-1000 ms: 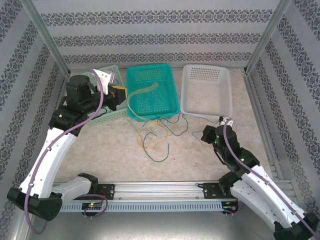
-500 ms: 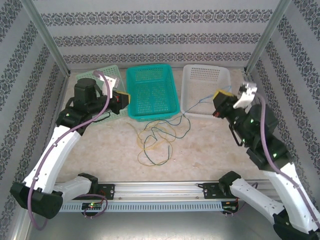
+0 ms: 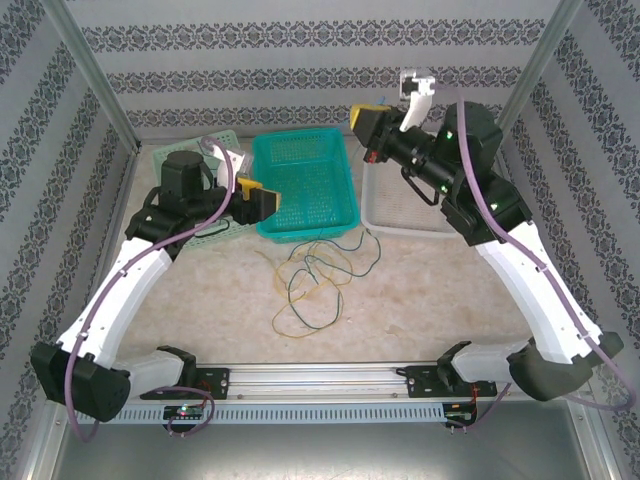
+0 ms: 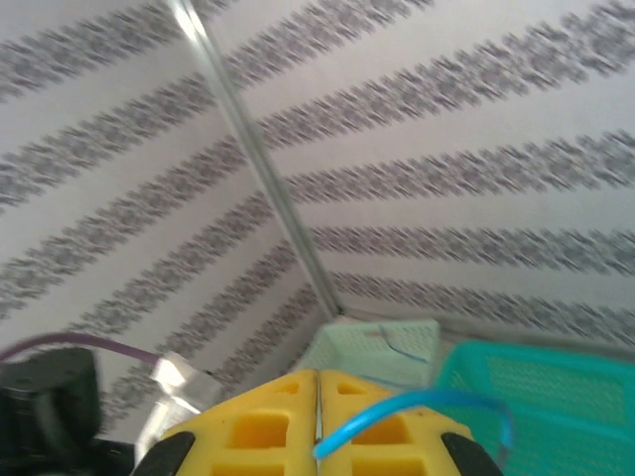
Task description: Untangle the cables
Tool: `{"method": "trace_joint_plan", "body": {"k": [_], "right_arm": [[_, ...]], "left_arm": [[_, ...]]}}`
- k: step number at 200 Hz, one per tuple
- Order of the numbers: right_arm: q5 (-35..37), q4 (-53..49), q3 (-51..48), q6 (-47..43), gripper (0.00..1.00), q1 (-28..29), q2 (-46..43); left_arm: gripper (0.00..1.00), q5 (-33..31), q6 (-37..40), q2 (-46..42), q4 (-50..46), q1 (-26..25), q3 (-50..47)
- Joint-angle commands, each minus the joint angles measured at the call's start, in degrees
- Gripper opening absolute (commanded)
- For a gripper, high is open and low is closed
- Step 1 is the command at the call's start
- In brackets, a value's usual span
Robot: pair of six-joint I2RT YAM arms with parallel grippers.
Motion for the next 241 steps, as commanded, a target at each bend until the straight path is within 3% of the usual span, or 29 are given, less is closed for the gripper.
{"method": "trace_joint_plan", "body": {"k": [1,66,102,158,195,222,241], "right_arm": [[-5.43,4.6,4.85,2.46,0.0,0.97,2.39],[-4.03,11.48,5.24,10.99,0.0,1.94,5.87],[-4.08,14.66,3.49,13.93,0.0,2.07,6.14],[-4.83,16.24,3.18,15.24,0.0,2.07,6.71],[-4.97,16.84,3.15,15.87,0.0,2.05,8.61],[-4.9,16.38,4.7,15.47,0.0,2.15,11.97],[-6.17,16.5,7.35,16.37,0.0,2.71,16.48]], "left_arm": [[0.69,6.42,2.01,3.82,6.81,-2.9,3.5],[0.73,6.13,1.66,11.07,16.75,-11.46,5.39],[0.73,-2.31,1.57,12.6,18.04,-12.15,6.24],[0.76,-2.78,-1.77,10.4,27.15,-12.13,2.61],[0.79,-11.38,-0.42,5.22,27.38,-12.12,-0.25],[0.85,-26.11,1.28,-1.89,25.8,-11.89,-4.04],[0.92,-32.56,3.13,-7.45,26.26,-10.91,-7.68]]}}
